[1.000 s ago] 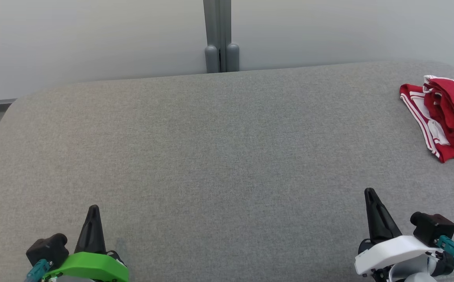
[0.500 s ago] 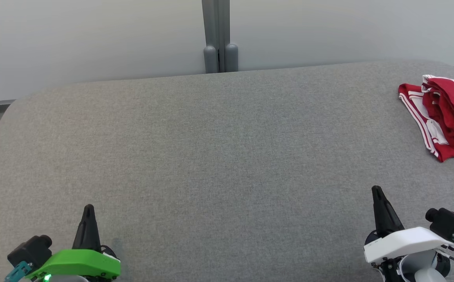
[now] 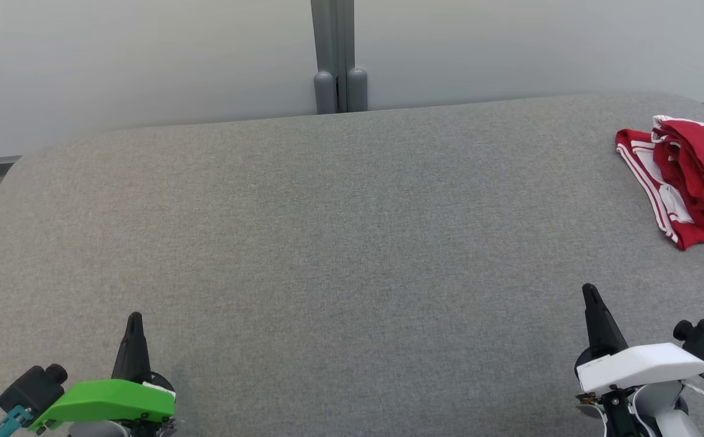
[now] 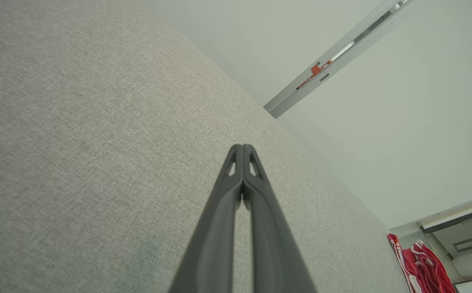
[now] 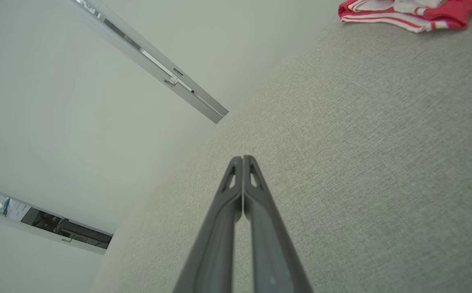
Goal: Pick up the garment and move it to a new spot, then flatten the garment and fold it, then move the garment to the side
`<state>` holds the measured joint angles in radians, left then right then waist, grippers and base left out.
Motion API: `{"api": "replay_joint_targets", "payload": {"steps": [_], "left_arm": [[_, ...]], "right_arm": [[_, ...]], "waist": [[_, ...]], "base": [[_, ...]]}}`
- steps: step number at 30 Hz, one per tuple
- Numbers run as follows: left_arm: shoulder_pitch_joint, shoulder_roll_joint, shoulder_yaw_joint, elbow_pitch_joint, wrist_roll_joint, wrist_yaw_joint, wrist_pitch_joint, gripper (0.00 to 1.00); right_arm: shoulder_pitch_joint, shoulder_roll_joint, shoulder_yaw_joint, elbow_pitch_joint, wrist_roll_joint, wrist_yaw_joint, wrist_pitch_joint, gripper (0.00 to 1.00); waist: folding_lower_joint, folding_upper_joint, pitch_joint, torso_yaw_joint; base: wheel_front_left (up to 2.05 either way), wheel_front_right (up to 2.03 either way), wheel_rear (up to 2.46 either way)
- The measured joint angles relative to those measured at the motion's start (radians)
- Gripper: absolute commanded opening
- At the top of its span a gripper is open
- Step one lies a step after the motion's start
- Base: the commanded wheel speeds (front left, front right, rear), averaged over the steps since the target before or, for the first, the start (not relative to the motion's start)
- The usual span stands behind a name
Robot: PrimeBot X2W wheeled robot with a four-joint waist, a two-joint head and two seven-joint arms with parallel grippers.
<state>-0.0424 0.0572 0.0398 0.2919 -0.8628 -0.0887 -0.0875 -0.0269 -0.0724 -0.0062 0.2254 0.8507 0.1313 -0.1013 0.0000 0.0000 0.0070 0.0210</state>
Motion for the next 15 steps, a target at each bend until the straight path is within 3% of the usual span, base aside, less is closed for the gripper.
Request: {"api": "replay_joint_targets", "payload": {"steps": [15], "left_arm": [[-0.013,-0.002,0.019,-0.011,-0.170,-0.009,0.049,0.00]], "right_arm": [[-0.019,0.002,-0.020,0.004,0.178,-0.001,0.047,0.00]], "waist": [[0.0000,0.0000,-0.001,-0.004]], "base": [[0.00,0.00,0.00]]}}
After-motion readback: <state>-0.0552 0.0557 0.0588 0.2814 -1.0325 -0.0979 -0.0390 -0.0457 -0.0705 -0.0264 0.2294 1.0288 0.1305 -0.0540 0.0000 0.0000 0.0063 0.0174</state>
